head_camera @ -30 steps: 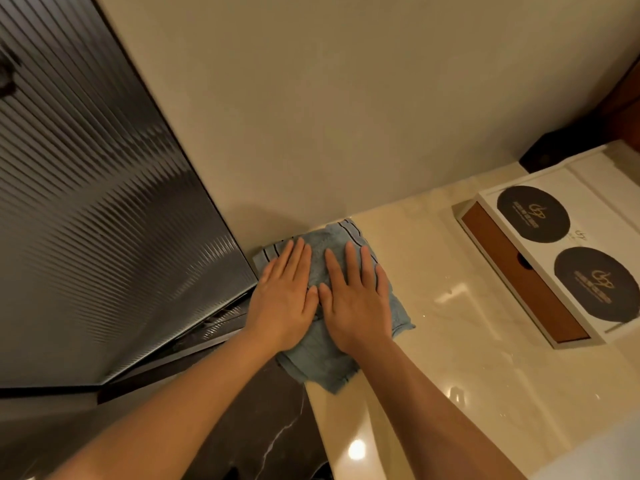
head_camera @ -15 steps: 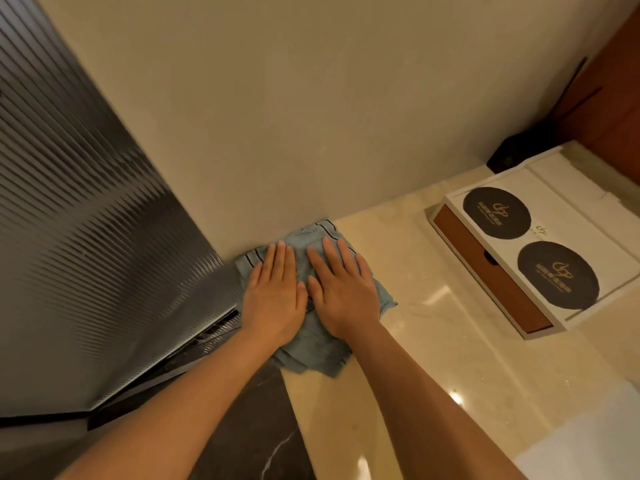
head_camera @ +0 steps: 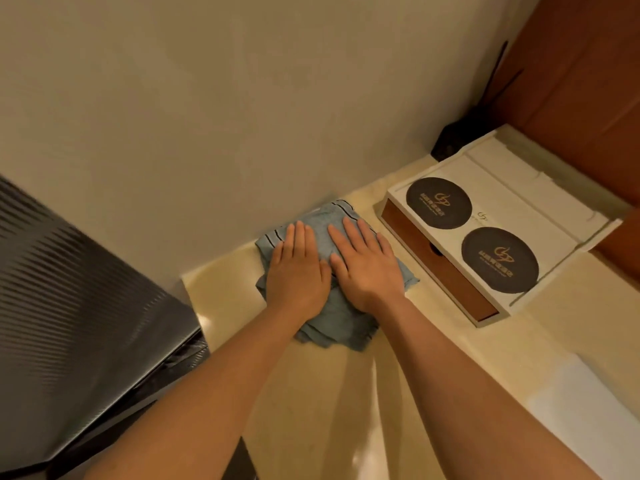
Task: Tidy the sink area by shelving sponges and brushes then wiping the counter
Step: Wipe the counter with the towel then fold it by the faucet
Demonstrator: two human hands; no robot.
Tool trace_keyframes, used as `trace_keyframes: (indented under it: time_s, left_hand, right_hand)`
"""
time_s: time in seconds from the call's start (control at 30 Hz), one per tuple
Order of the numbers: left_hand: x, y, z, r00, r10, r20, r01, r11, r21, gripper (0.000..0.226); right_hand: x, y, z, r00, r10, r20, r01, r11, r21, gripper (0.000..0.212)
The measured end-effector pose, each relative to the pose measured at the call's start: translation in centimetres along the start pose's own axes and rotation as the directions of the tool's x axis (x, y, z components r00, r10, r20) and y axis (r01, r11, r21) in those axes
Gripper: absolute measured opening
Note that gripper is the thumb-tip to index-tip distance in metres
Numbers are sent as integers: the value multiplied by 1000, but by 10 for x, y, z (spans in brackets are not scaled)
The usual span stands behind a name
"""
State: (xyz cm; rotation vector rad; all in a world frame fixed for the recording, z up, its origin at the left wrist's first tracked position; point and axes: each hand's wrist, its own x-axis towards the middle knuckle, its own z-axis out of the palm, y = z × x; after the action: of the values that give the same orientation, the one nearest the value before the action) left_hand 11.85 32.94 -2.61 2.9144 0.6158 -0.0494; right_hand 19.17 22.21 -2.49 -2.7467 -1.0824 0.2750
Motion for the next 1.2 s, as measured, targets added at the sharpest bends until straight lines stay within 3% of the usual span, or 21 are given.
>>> trace_keyframes:
  time_s: [0.73, 0.8, 0.87, 1.2]
  left_hand:
    - [-2, 37, 15, 997, -11, -74, 9, 999, -32, 64]
    - [-9, 43, 14, 995, -20, -99, 16, 999, -38, 71]
    - [-15, 47, 20, 986, -31, -165, 23, 998, -51, 63]
    - [-76, 86, 31, 995, 43, -88, -43, 999, 3, 58]
  right_hand:
    - [-15, 36, -6, 998, -63, -1, 63, 998, -26, 54]
    - [-21, 40, -6, 998, -65, -7, 64, 997, -32, 54]
    - [-30, 42, -6, 998, -63, -13, 63, 997, -39, 54]
    - [-107, 59, 0, 1000, -15, -4, 15, 999, -49, 61]
